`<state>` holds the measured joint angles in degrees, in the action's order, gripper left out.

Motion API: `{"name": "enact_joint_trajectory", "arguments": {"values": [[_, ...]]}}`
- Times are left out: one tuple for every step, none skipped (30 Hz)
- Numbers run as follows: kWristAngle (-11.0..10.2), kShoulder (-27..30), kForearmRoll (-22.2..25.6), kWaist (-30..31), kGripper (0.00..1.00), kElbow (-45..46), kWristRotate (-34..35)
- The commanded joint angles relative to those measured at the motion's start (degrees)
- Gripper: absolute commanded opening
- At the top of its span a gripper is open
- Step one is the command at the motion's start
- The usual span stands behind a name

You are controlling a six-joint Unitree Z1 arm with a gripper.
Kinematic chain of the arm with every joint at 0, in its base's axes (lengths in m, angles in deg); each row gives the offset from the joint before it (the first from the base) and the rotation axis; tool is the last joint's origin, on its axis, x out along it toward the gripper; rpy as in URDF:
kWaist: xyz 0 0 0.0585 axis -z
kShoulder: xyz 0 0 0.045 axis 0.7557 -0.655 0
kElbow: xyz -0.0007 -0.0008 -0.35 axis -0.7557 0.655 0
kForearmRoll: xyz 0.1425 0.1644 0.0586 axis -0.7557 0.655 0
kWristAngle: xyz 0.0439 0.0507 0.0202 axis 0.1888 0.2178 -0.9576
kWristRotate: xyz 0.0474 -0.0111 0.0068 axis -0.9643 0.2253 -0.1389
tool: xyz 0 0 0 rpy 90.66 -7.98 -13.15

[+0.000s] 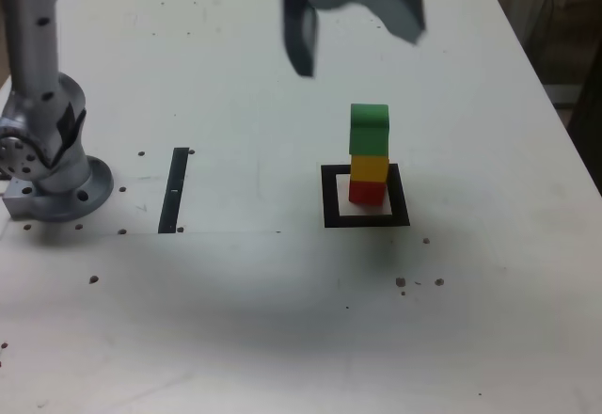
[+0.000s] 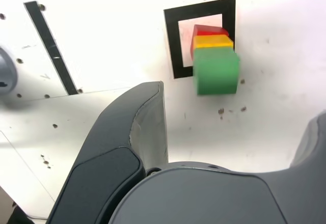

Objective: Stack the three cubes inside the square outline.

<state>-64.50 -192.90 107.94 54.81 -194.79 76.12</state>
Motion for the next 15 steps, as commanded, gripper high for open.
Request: {"name": "enact_joint_trajectory", "arguments": {"values": [[-0.4, 8.9, 0.7, 0.2, 0.99, 3.3, 0.1], [-0.6, 11.0, 0.6, 0.2, 0.99, 5.5, 0.1], [-0.7, 13.0, 0.5, 0.2, 0.99, 8.0, 0.1], [-0.8, 14.9, 0.3, 0.2, 0.99, 10.6, 0.1], [-1.0, 16.6, 0.2, 0.2, 0.99, 13.3, 0.0], [-1.1, 18.3, -0.1, 0.2, 0.99, 16.0, 0.0], [-1.2, 19.9, -0.3, 0.2, 0.99, 18.7, -0.2], [-1.3, 21.4, -0.7, 0.2, 0.99, 21.3, -0.3], [-1.4, 22.9, -1.1, 0.2, 0.99, 23.8, -0.5], [-1.5, 24.3, -1.5, 0.2, 0.99, 26.3, -0.7], [-1.6, 25.7, -2.1, 0.1, 0.99, 28.8, -1.0], [-1.7, 26.9, -2.8, 0.1, 0.99, 31.2, -1.3], [-1.9, 27.9, -3.6, 0.0, 0.99, 33.6, -1.6], [-2.0, 28.6, -4.5, -0.1, 0.99, 35.9, -1.9], [-2.0, 29.3, -5.7, -0.2, 0.99, 38.8, -2.3]]}}
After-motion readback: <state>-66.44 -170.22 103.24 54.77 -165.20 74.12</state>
